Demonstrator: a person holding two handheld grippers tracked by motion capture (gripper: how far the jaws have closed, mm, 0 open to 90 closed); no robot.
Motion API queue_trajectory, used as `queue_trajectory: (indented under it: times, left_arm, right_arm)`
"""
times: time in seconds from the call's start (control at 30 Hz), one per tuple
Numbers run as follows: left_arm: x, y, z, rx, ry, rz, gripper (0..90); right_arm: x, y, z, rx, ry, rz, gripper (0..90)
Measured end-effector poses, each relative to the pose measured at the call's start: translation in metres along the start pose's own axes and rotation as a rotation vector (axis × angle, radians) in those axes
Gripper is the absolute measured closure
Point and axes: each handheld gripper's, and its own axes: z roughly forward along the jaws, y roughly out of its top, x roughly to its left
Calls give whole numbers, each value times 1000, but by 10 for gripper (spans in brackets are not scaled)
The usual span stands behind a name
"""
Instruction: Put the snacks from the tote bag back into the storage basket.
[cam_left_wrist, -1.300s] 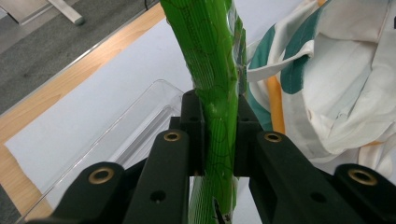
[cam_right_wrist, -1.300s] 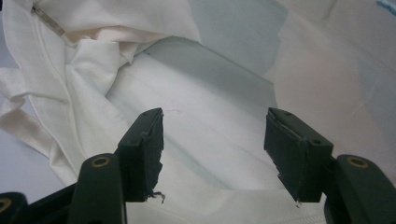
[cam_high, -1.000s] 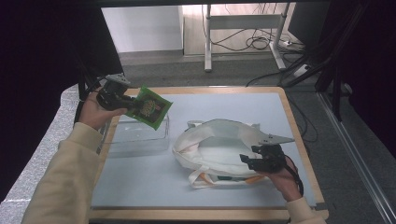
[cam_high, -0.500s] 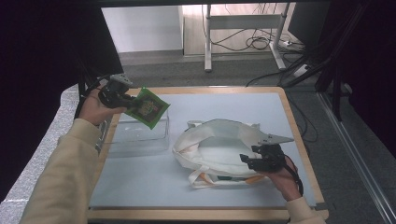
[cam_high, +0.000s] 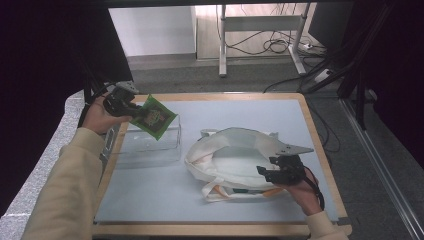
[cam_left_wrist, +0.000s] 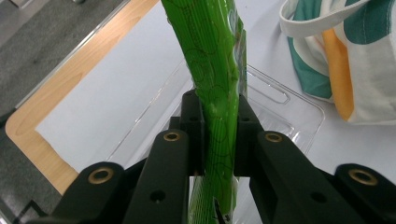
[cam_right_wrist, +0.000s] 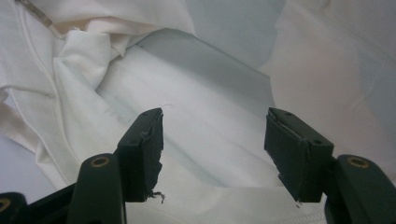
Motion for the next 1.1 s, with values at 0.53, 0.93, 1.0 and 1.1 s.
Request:
queue_trajectory:
  times: [0.53, 0.93, 1.0, 1.1]
  left_arm:
    - [2, -1, 36, 193, -10, 133, 794]
    - [-1, -3, 38, 202, -18, 156, 793]
    - [-2, -3, 40, 202, -22, 158, 792]
    - [-4, -2, 45, 212, -25, 178, 792]
  right_arm:
    - [1, -2, 3, 18, -8, 2, 376]
    - [2, -3, 5, 24, -8, 0, 372]
    - [3, -3, 5, 24, -8, -1, 370]
    - [3, -3, 6, 25, -8, 0, 369]
